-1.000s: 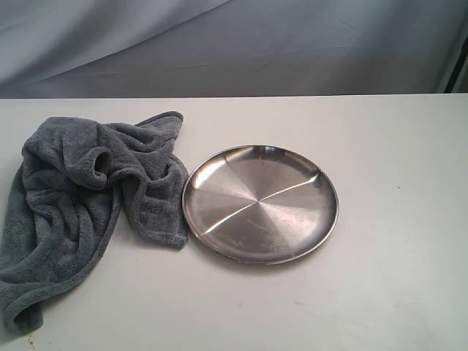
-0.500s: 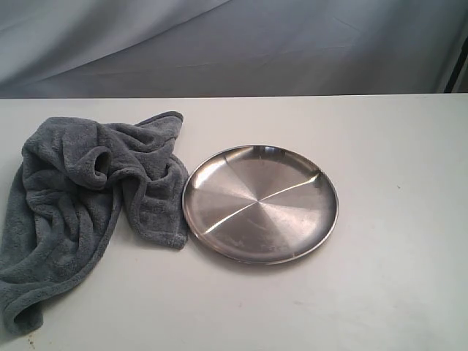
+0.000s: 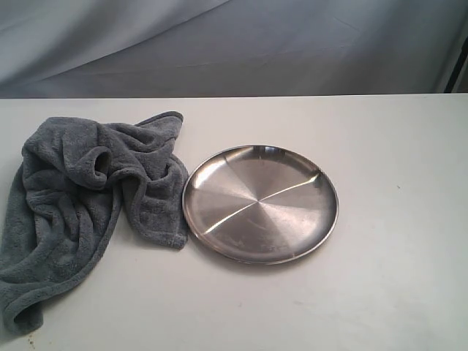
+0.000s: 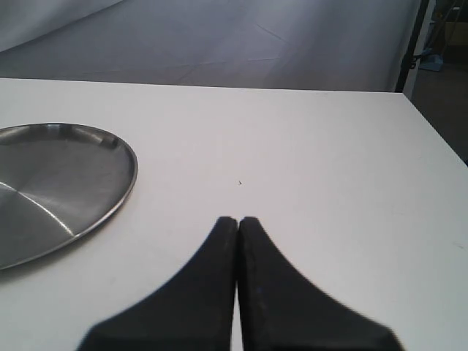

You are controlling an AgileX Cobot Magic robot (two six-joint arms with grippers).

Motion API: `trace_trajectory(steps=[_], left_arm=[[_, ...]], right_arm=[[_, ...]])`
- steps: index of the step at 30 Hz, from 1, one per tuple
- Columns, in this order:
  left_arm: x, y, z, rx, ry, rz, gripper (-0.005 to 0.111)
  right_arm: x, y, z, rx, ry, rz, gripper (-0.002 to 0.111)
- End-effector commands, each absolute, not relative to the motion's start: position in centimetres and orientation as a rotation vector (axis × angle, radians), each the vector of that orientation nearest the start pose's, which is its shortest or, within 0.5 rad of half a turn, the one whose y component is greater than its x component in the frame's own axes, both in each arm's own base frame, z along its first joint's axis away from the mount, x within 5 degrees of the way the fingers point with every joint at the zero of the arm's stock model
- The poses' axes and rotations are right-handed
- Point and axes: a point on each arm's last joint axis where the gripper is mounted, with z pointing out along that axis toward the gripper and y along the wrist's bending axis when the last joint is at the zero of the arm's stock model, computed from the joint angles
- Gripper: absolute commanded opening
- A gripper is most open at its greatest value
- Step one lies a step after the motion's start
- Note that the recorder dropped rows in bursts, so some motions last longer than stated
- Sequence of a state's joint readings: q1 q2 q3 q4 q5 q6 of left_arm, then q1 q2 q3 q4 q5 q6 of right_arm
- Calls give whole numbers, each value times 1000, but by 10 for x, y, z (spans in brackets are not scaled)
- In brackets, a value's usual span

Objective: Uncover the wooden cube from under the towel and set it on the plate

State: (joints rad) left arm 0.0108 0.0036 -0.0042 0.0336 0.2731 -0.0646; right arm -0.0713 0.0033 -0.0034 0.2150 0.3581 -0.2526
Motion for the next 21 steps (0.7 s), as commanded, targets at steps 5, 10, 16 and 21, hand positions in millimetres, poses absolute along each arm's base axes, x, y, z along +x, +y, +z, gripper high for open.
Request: trace_trajectory(steps=[5,10,16,21], left_arm=[[55,1,190,-39,1741,-9,0],[56,-1,194,-122,1695,-122,0],[56,0,211,-345,1475,-372,0],[54,5,225,-359,1318,-347,0]], right_arm=[[54,3,183,-31,1821,-15,0],[54,3,183,-31,1821,-15,0],[54,3,183,-31,1821,-15,0],[54,3,183,-31,1821,-15,0]])
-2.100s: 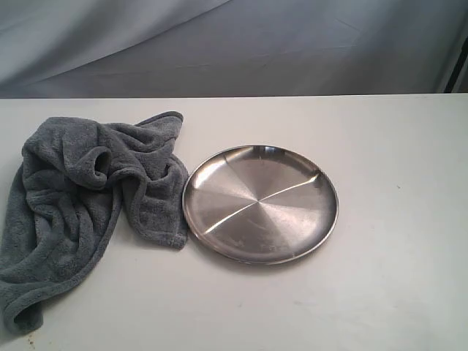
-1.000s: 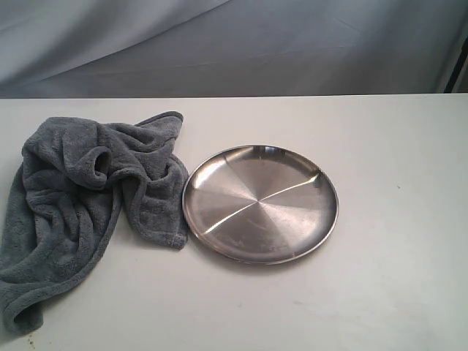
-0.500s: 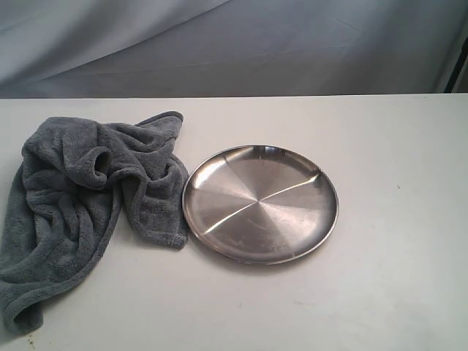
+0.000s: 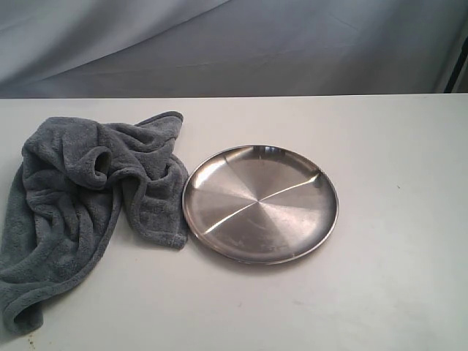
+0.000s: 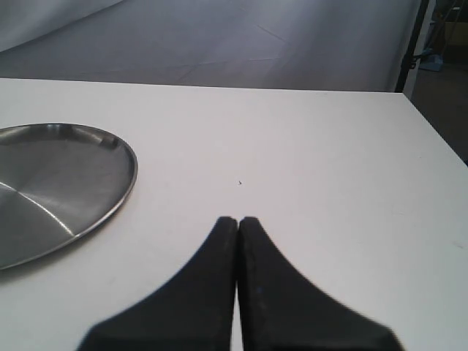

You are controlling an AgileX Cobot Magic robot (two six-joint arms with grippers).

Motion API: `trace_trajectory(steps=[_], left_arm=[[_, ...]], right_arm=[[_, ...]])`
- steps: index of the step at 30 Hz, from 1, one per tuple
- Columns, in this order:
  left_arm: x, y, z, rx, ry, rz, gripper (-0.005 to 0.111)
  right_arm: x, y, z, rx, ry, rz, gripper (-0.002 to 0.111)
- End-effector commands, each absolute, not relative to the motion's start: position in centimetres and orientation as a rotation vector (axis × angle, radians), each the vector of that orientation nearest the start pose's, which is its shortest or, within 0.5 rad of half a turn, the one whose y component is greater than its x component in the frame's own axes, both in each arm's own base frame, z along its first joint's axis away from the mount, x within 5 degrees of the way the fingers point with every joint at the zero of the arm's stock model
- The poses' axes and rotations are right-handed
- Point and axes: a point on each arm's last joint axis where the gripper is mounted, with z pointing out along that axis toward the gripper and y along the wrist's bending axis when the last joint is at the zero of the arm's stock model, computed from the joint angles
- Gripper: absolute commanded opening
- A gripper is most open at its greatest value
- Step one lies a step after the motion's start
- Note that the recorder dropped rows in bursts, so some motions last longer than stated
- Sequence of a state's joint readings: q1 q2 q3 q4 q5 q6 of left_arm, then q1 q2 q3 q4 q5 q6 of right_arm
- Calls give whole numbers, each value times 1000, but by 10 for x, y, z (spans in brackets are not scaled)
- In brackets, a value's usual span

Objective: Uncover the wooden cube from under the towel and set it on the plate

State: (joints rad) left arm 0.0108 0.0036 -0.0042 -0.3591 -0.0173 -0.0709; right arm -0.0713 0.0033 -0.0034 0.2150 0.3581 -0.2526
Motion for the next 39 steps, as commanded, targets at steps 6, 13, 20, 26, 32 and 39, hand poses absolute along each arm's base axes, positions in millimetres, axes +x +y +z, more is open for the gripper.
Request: trace_trajectory(steps=[6,13,20,26,32,39], left_arm=[[52,8,233,-361,1216,-328,0],[49,2,242,-209,1141,-279,0],[44,-5,291,-109,1072,-291,0],[79,-9,342,-27,1171,-229,0],[136,-12,379,69,1272,-146,0],[192,-13,394,199,1381,-22,0]], right_arm=[[54,3,183,-31,1821,-15,0],[54,3,183,-31,1821,-15,0],[54,3,183,-31,1821,-15,0],[54,3,183,-31,1821,-15,0],[54,3,183,-31,1821,-15,0],[54,3,183,-31,1821,-15,0]])
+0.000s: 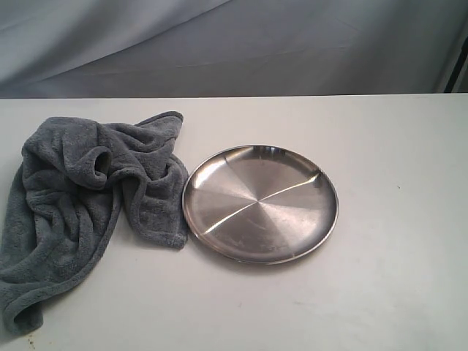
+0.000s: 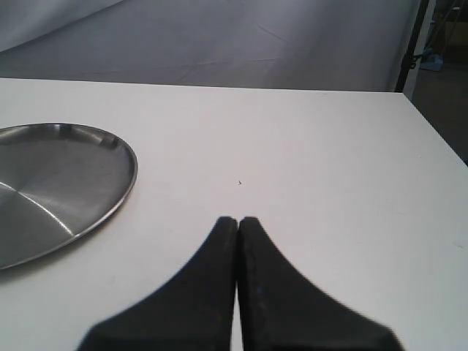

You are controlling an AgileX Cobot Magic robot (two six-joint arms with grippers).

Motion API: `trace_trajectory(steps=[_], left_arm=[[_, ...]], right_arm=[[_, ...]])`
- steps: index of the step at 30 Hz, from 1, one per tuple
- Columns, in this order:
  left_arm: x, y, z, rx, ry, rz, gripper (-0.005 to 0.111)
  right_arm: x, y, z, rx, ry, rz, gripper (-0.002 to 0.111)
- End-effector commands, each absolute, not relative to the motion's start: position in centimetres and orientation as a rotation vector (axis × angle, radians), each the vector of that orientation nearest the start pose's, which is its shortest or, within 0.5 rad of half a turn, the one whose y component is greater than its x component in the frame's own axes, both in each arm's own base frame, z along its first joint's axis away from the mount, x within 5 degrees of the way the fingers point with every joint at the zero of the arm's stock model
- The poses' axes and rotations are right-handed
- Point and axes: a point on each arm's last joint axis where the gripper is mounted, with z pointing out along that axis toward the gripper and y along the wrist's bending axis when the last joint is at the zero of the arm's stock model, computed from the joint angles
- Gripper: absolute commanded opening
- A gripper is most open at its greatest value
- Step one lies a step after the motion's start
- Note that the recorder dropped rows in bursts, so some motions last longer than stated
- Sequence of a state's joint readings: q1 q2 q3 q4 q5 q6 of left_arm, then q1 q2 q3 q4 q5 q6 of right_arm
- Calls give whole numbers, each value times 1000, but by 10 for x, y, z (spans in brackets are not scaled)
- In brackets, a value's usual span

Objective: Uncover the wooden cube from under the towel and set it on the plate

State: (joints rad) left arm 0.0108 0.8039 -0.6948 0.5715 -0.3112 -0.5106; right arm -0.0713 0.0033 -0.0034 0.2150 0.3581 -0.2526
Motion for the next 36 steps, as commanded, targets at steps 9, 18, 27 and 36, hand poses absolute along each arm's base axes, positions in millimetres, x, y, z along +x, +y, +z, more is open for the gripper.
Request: trace_trajectory(steps=[9,18,27,36], left_arm=[[231,2,396,61,1676,131,0],[262,-38,364,260,1946,201,0],[299,-49,340,306,2177,284,0],[335,-56,309,386,2307,301,0]], right_arm=[[54,3,183,-31,1821,-15,0],[54,3,183,-31,1821,-15,0],[54,3,183,-31,1821,-15,0],[54,3,183,-31,1821,-15,0]])
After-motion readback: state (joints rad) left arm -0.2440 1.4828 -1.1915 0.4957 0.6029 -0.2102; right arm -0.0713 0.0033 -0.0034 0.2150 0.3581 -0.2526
